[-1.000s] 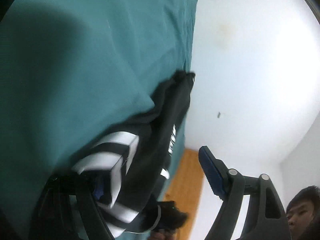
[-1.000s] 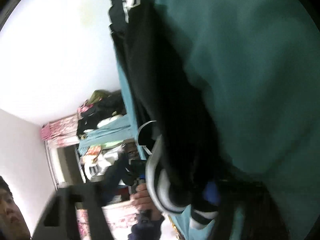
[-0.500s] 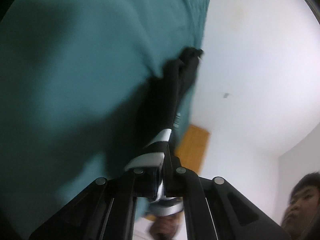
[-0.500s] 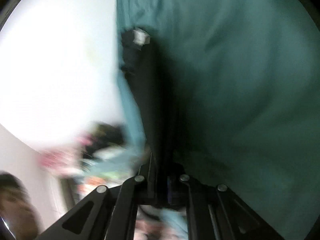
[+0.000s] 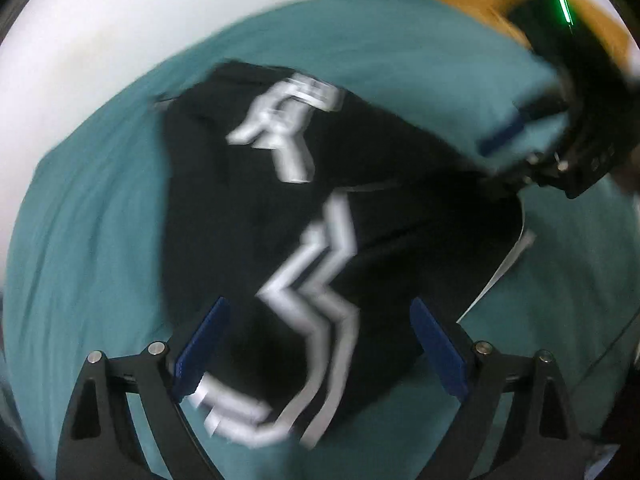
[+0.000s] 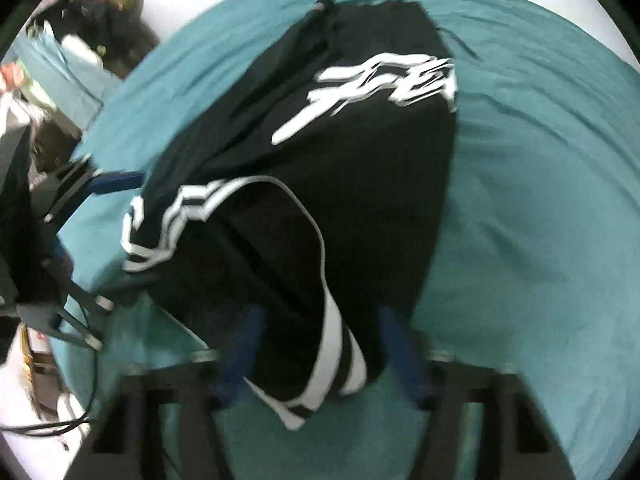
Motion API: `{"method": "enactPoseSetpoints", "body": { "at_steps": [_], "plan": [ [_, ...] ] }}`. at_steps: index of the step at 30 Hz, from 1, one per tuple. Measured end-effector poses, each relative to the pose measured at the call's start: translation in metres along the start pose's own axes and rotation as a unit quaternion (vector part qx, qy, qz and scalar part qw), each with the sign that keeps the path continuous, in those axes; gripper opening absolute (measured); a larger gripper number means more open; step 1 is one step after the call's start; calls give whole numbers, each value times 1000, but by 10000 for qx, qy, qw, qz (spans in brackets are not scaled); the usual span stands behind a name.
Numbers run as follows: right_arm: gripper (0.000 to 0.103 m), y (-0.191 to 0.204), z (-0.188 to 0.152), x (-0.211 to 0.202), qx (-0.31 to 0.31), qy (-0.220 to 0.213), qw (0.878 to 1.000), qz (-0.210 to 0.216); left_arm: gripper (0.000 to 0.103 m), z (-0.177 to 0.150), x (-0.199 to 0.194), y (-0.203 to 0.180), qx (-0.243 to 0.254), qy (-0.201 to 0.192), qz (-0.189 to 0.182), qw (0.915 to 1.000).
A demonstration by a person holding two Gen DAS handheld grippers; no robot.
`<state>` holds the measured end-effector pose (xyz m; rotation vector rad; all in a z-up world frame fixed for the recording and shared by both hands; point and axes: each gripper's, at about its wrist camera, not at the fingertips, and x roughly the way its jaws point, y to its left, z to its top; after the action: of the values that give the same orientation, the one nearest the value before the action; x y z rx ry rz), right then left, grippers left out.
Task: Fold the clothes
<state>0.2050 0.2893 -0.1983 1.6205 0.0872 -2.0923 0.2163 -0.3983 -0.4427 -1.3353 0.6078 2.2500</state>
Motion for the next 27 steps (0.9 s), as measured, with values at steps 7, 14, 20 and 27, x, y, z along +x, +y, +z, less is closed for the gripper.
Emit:
{"method": "enactPoseSetpoints", "body": {
  "at_steps": [7,14,20,27],
  "plan": [
    [3,26,-41,-16,-1123,-688,9913,-59,4,-24,8,35,-321,-18,-557,9979],
    [3,44,-76,-10,-2507,-265,9677,-56,4,-105,-18,48,393,185,-198,9989],
    [7,46,-64,-19,-2335,-358,9714,-248,37,-80,-33,36,922,-118,304,9952],
    [50,73,-46,1,-2878,-652,9517,-852,80,-54,-1,-1,1998,-296,444,9784]
  ]
}}
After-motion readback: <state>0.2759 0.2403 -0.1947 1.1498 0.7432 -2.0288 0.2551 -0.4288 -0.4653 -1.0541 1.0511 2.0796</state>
